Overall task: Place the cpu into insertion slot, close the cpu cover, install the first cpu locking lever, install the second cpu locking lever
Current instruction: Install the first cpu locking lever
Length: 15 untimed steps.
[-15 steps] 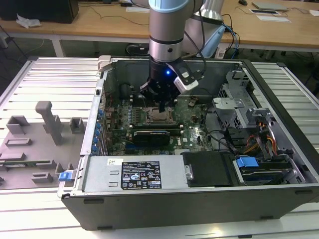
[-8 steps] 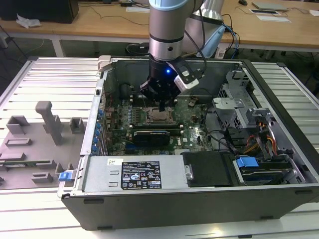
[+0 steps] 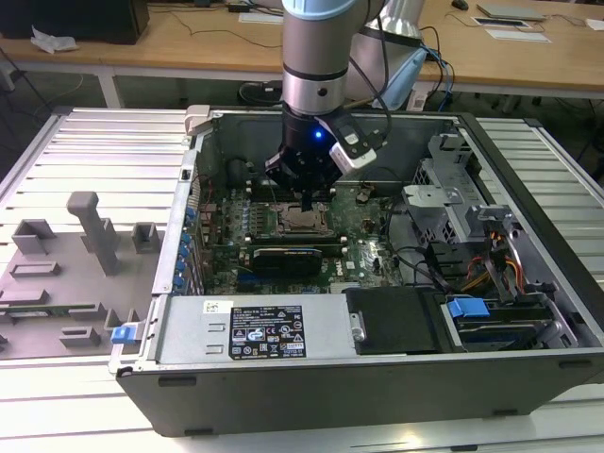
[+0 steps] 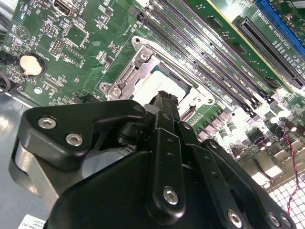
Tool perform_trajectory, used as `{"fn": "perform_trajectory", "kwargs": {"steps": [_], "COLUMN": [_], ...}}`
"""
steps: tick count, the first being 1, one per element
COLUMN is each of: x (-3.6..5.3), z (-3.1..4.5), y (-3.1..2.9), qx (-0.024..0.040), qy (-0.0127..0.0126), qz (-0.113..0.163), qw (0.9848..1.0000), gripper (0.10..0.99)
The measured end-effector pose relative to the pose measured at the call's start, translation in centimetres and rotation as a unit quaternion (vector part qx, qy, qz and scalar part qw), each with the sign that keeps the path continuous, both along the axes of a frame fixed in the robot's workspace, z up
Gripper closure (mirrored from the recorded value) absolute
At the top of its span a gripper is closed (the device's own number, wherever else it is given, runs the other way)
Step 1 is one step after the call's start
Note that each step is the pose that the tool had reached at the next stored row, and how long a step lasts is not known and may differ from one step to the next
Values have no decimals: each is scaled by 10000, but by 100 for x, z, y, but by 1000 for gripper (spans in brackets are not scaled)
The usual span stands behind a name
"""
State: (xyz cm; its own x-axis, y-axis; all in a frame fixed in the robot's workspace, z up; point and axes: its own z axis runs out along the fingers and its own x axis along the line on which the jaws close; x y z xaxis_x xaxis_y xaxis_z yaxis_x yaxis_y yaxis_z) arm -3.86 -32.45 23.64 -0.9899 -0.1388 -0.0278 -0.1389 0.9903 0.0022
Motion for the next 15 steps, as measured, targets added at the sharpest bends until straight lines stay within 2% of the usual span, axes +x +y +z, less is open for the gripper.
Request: {"fn": "perform_trajectory", "kwargs": {"steps": [4,8,13,15], "x": [-3,-45,-117,-172], "z": [3,3,3,3], "y": [0,0,0,0], "qx": [0,0,0,0], "qy": [0,0,0,0], "qz": [-1,0,-1,0], "qw": [10000,10000,10000,10000], "gripper": [980,980,980,980]}}
